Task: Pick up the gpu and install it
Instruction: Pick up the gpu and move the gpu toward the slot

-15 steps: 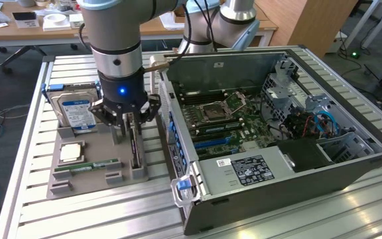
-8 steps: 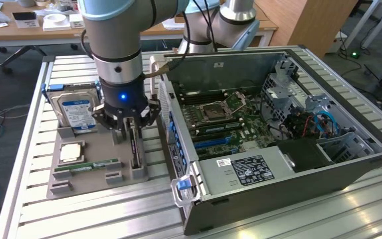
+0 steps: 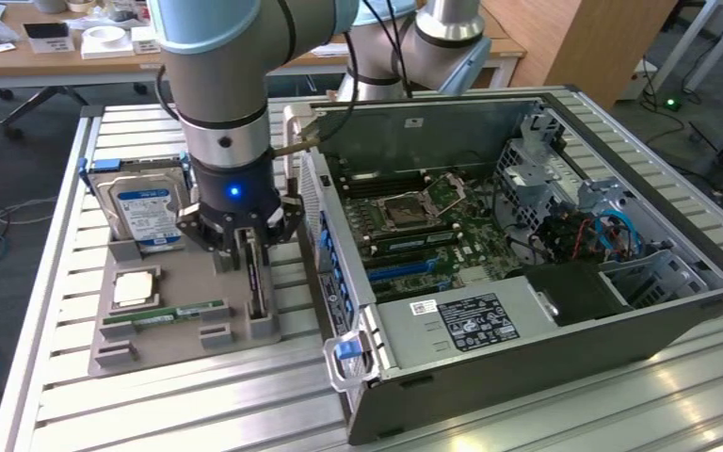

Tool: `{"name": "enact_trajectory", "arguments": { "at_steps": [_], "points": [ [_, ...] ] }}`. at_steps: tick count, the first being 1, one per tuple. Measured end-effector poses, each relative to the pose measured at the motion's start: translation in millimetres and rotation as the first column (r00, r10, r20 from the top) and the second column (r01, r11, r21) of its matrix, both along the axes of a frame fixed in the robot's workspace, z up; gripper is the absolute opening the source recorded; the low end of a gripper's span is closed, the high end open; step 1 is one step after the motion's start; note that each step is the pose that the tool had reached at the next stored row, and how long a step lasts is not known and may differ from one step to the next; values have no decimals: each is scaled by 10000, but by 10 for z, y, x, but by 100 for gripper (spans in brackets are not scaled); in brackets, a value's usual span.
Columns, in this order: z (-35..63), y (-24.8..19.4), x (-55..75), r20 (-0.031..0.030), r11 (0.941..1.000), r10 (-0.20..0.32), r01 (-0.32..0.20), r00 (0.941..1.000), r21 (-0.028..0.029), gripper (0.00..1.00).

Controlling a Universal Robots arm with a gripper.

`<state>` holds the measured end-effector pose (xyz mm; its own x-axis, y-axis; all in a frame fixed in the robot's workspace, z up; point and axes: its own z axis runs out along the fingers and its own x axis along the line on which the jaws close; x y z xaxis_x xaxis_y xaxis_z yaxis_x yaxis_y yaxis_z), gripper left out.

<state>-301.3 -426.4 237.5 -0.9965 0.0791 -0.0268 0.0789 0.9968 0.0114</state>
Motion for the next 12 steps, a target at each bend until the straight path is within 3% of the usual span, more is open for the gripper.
{"name": "enact_trajectory", "arguments": {
  "at_steps": [12],
  "points": [
    [-72, 0, 0, 0, 10000, 0, 0, 10000, -1, 42]
  ]
}}
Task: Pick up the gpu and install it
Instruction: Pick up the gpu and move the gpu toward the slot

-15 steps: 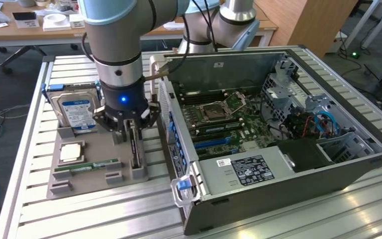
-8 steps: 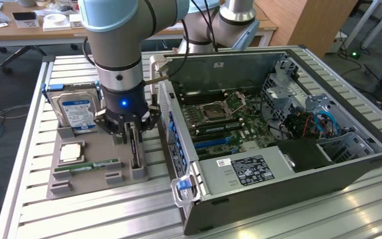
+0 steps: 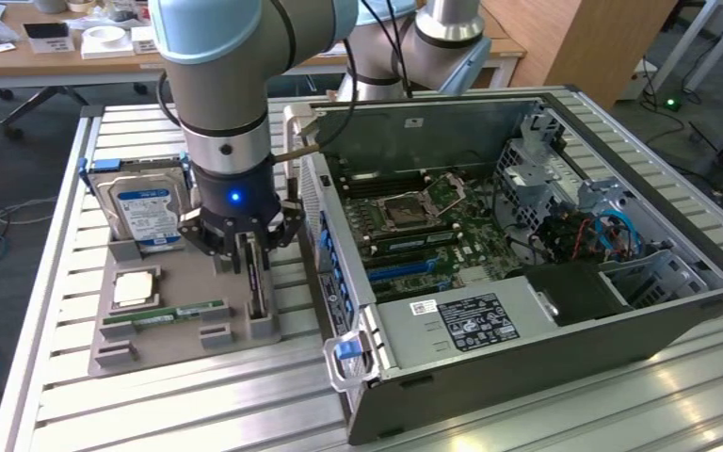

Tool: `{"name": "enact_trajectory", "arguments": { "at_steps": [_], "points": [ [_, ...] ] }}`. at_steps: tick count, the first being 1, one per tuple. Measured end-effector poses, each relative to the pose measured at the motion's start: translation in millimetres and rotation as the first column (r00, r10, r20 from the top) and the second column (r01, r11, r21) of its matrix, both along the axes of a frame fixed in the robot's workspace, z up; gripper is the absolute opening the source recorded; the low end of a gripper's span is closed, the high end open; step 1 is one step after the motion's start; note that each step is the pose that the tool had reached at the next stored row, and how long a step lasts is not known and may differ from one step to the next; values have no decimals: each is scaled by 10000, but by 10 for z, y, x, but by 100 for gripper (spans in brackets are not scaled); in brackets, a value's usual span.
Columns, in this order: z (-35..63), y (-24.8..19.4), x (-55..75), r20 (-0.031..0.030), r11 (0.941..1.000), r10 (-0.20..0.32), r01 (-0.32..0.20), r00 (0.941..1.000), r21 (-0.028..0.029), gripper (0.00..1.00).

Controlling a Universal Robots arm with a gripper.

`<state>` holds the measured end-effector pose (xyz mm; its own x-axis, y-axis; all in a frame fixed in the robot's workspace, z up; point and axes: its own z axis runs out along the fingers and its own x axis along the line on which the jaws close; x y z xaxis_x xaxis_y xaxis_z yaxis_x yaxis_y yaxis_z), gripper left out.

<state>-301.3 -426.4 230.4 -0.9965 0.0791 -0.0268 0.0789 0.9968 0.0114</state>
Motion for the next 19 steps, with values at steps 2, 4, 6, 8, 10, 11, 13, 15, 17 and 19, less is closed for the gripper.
{"name": "enact_trajectory", "arguments": {
  "at_steps": [2, 4, 6, 8, 10, 11, 13, 15, 17, 19],
  "points": [
    [0, 0, 0, 0, 10000, 0, 0, 10000, -1, 42],
    [0, 0, 0, 0, 10000, 0, 0, 10000, 0, 42],
    [-1, 1, 0, 0, 10000, 0, 0, 10000, 3, 42],
    [-3, 3, 0, 1, 10000, 0, 0, 10000, 12, 42],
    [-4, 7, 0, 2, 10000, 0, 0, 10000, 18, 42],
    [-4, 7, 0, 1, 10000, 0, 0, 10000, 18, 42],
    [-4, 7, 0, 0, 10000, 0, 0, 10000, 17, 42],
    [-4, 8, 7, 1, 10000, 0, 0, 10000, 18, 42],
    [-4, 7, 14, 0, 10000, 0, 0, 10000, 18, 42],
    [-4, 7, 15, 0, 10000, 0, 0, 10000, 18, 42]
  ]
}}
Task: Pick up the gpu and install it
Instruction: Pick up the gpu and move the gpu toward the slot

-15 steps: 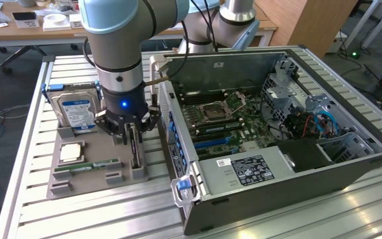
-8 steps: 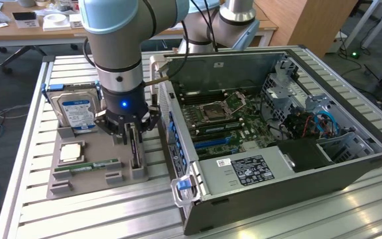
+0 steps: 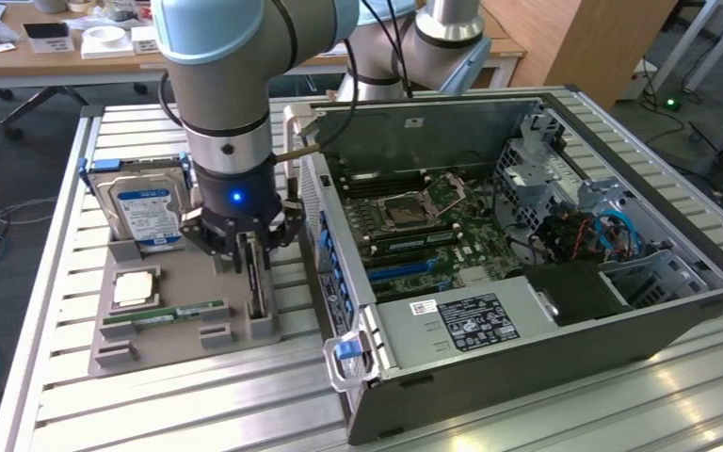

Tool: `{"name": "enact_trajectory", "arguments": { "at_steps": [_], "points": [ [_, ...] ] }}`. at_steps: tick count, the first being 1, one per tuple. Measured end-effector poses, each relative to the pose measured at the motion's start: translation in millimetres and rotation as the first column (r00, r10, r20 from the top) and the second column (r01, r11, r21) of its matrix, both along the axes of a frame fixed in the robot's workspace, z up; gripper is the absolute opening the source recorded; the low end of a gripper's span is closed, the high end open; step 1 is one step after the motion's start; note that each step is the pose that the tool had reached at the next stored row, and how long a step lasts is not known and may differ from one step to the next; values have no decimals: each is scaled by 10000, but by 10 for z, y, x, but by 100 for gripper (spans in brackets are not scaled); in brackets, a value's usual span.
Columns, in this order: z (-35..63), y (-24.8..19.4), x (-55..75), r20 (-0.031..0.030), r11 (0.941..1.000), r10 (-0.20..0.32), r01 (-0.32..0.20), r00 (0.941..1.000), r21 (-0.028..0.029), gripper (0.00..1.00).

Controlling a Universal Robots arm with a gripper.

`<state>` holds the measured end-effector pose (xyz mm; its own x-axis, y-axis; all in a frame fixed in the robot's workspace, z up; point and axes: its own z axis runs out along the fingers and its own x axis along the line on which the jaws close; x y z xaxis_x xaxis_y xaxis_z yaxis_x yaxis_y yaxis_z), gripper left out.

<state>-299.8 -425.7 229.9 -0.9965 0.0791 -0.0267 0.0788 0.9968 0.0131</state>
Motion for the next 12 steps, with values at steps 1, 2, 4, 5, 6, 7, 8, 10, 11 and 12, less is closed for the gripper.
{"name": "enact_trajectory", "arguments": {
  "at_steps": [1, 2, 4, 5, 6, 7, 8, 10, 11, 12],
  "points": [
    [0, 0, 0, -1, 10000, 1, -1, 10000, 0, 42],
    [0, -1, 0, -1, 10000, 0, 0, 10000, 0, 42],
    [-1, -6, 2, 0, 10000, 3, -3, 10000, -1, 42],
    [-1, -8, 1, 0, 10000, 2, -2, 10000, 0, 42],
    [-1, -10, 1, 0, 10000, 4, -4, 10000, 0, 42],
    [-1, -10, 0, 1, 10000, 5, -5, 10000, 0, 42],
    [-2, -10, 0, 1, 10000, 5, -5, 10000, 1, 42],
    [-1, -10, 0, 1, 10000, 5, -5, 10000, 0, 42],
    [-1, -10, 0, 0, 10000, 5, -5, 10000, 0, 42],
    [-1, -10, -1, 0, 10000, 4, -4, 10000, 0, 42]
  ]
}}
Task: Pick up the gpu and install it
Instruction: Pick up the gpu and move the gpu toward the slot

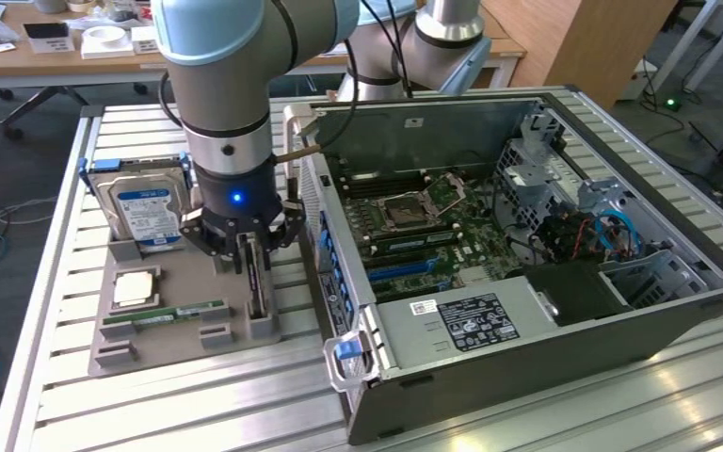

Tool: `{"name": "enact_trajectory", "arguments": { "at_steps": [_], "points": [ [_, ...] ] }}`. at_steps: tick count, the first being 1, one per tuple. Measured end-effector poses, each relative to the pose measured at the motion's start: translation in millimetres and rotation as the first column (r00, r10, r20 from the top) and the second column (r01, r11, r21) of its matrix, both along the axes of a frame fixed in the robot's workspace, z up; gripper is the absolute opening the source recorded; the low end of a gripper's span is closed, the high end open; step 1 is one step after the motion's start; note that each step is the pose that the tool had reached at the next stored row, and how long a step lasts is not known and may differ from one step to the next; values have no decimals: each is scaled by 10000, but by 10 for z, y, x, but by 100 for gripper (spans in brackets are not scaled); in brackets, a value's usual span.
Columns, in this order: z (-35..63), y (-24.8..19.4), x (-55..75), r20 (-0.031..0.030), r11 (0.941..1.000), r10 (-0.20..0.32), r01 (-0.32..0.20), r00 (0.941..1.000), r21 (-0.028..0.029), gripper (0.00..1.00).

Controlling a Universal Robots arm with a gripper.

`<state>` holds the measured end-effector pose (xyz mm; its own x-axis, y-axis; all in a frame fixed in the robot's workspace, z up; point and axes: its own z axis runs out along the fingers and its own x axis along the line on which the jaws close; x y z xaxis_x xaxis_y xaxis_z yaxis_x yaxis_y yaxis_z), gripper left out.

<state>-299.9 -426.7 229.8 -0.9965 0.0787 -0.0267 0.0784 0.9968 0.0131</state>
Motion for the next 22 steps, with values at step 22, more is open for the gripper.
{"name": "enact_trajectory", "arguments": {
  "at_steps": [22],
  "points": [
    [0, 0, 0, -1, 10000, 0, 0, 10000, 0, 26]
  ]
}}
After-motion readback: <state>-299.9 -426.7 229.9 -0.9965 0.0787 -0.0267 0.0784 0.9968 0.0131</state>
